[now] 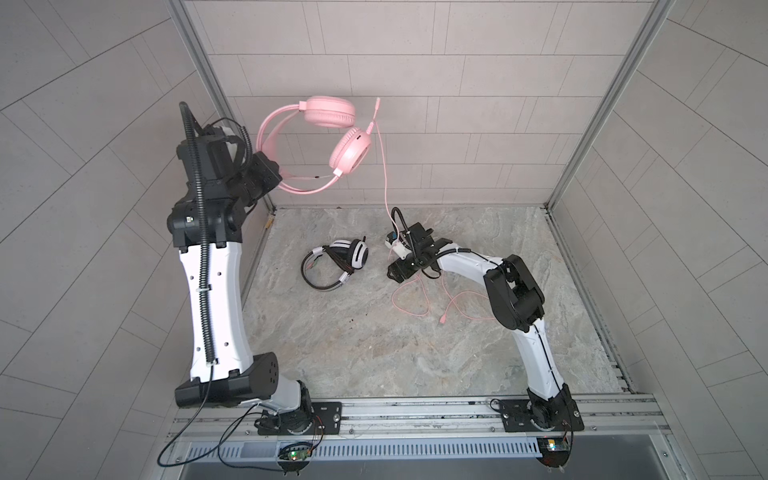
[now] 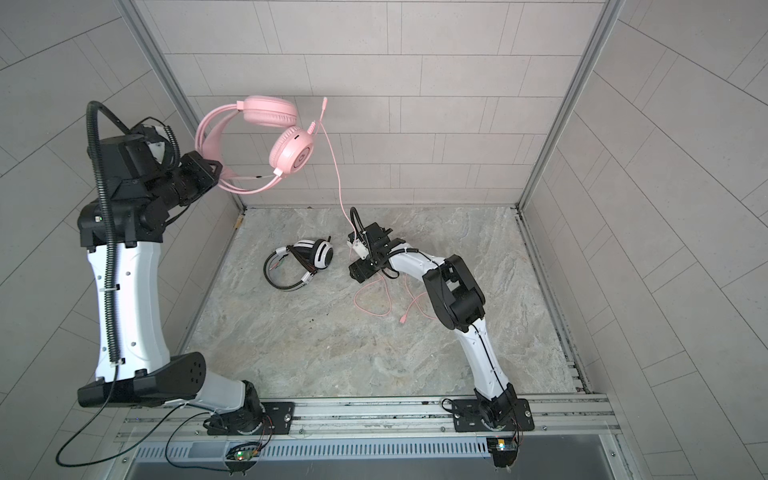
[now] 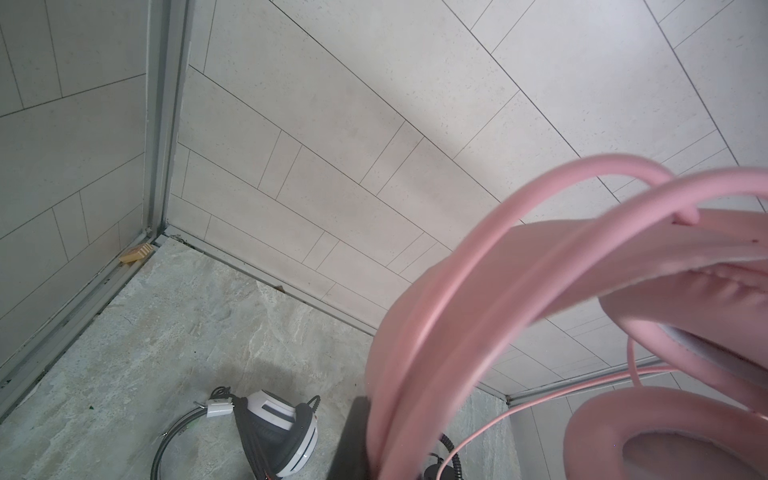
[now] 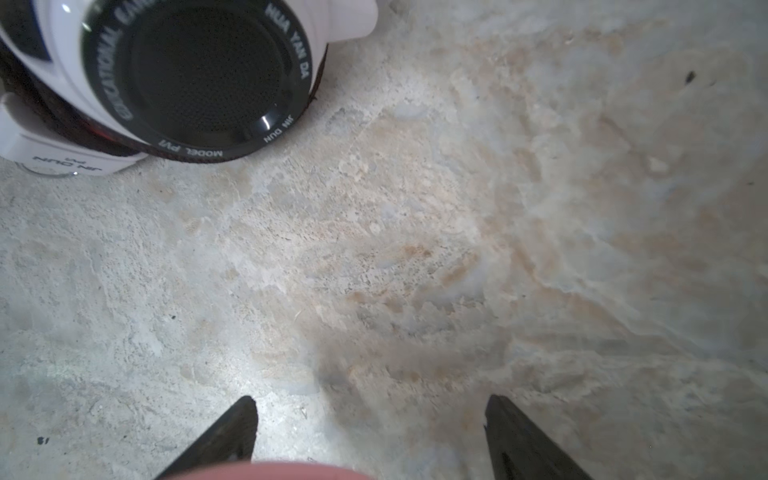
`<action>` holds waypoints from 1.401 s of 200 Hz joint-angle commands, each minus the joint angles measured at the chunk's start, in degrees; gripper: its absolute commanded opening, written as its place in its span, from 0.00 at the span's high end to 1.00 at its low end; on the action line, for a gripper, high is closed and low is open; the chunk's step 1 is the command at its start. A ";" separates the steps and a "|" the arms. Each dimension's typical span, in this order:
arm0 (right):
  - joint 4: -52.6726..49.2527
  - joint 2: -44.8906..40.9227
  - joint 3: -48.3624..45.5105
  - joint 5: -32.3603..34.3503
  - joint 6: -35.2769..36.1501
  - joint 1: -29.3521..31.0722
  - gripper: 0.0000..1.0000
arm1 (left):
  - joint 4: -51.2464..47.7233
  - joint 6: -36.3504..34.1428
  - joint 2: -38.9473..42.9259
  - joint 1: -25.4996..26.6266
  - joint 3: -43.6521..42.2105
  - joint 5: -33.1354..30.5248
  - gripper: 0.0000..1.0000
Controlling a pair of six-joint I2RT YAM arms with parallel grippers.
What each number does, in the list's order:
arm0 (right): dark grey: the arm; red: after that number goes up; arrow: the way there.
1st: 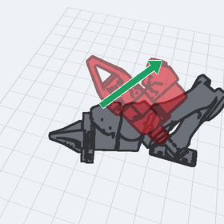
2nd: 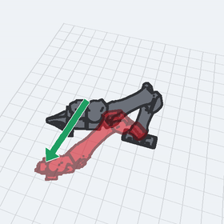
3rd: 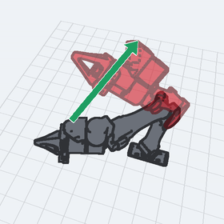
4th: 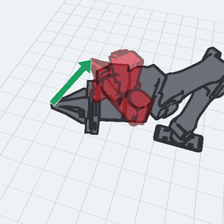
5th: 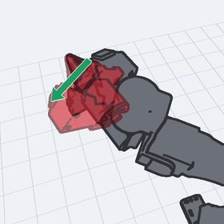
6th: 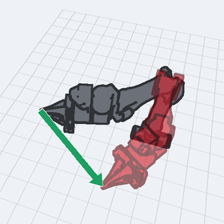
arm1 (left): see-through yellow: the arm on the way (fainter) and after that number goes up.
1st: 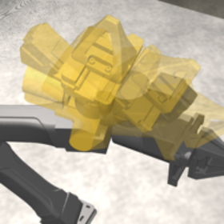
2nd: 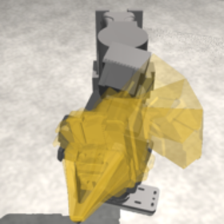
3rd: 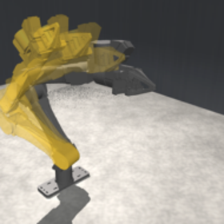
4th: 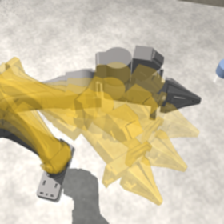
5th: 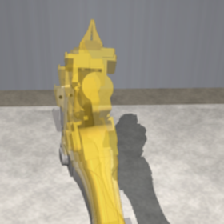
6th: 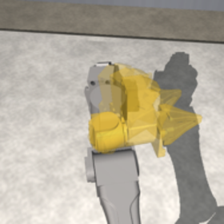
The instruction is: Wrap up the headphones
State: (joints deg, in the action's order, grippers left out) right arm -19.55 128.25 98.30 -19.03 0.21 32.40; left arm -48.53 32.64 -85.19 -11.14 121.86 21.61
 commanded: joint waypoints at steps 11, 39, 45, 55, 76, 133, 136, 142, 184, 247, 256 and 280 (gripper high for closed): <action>-1.48 -0.21 -0.26 -1.90 0.62 -0.98 0.33 | 3.09 2.57 0.42 -0.84 2.33 2.32 1.00; 4.14 0.09 -2.19 -4.59 -0.24 -1.10 0.55 | 3.36 3.39 0.11 -1.24 2.81 3.43 1.00; 4.78 0.33 -2.30 -4.61 -0.49 -1.14 0.63 | 3.27 3.48 0.23 -1.32 2.94 3.49 1.00; 5.22 0.66 -2.22 -4.62 -1.17 -1.11 0.78 | 3.16 3.39 0.29 -1.43 3.03 3.59 1.00; 5.60 -0.89 -4.41 -3.77 -2.05 -1.14 0.98 | 2.18 2.66 0.40 -1.83 3.22 3.31 1.00; 6.72 -17.26 -21.22 1.77 -3.49 -1.20 1.00 | 6.38 3.20 1.85 -1.70 -6.43 4.85 1.00; 6.61 -18.30 -22.05 1.99 -3.62 -1.22 1.00 | 6.81 3.26 2.11 -1.62 -7.30 4.93 1.00; 5.94 -20.34 -23.66 2.39 -3.87 -1.20 1.00 | 7.76 3.34 2.57 -1.41 -9.06 4.95 1.00; -12.91 -31.47 -23.87 9.04 -4.21 -0.65 1.00 | 11.83 2.52 5.23 1.89 -18.99 3.53 1.00; -42.29 -46.14 -18.74 19.02 -5.40 6.73 1.00 | 15.86 -0.04 4.54 12.01 -28.34 -2.13 1.00; -45.11 -47.49 -18.24 20.57 -6.18 8.08 1.00 | 16.31 -0.04 4.55 12.02 -29.01 -2.16 1.00; -49.76 -50.65 -19.35 22.50 -7.94 10.68 1.00 | 18.16 -0.78 6.06 11.84 -31.05 -4.68 1.00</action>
State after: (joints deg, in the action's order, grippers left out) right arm -58.15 80.16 79.37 -1.58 -5.23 41.50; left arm -37.95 31.51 -82.89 1.37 91.70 19.20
